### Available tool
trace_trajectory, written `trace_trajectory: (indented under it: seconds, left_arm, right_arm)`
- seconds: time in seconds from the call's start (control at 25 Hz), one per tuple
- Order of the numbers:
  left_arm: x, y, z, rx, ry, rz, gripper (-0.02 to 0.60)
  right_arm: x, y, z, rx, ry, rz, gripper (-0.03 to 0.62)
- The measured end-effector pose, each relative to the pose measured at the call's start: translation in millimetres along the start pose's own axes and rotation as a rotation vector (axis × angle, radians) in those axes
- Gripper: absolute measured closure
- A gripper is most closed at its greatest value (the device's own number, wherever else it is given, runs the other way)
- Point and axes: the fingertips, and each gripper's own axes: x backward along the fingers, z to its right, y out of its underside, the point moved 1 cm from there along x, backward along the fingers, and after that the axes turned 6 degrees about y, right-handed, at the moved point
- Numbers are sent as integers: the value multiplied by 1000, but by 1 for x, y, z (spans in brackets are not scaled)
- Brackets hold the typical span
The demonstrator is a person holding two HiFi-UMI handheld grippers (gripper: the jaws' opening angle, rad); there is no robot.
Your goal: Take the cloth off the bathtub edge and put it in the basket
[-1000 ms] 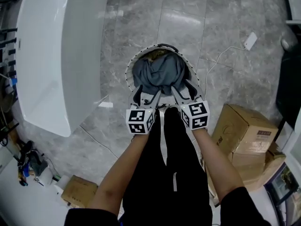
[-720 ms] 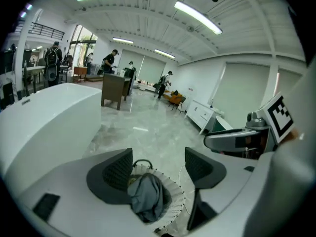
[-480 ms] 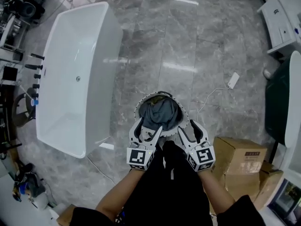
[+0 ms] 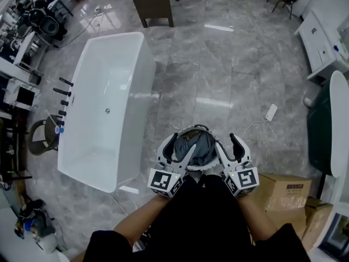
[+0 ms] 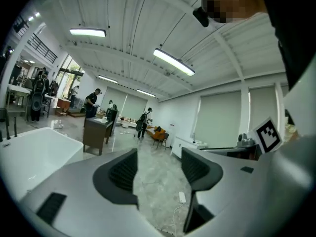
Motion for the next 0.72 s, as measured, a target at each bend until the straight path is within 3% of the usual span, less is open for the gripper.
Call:
trace_trajectory:
  seconds: [0.04, 0.08, 0.12, 0.28, 0.4, 0.52, 0.72]
  left_arm:
    - [6, -13, 3, -2, 30, 33, 357]
    - [11, -26, 6, -11, 51, 68, 489]
    - [15, -37, 8, -24, 58, 97, 552]
    - [23, -60, 4, -30, 14, 107, 568]
    - [33, -63, -3, -35, -6, 88, 569]
    - [45, -69, -13, -79, -43, 95, 568]
    - [51, -77, -10, -151, -112, 74, 569]
  right_arm:
    - [2, -10, -4, 1, 3, 18, 359]
    - [4, -19, -9, 4, 5, 34, 368]
    - [5, -30, -13, 9, 5, 50, 404]
    - [9, -56, -32, 32, 5, 100, 537]
    - [7, -59, -48, 26, 0, 112, 551]
    - [10, -72, -66, 35, -16, 163, 551]
    - [9, -73, -72, 73, -16, 156, 560]
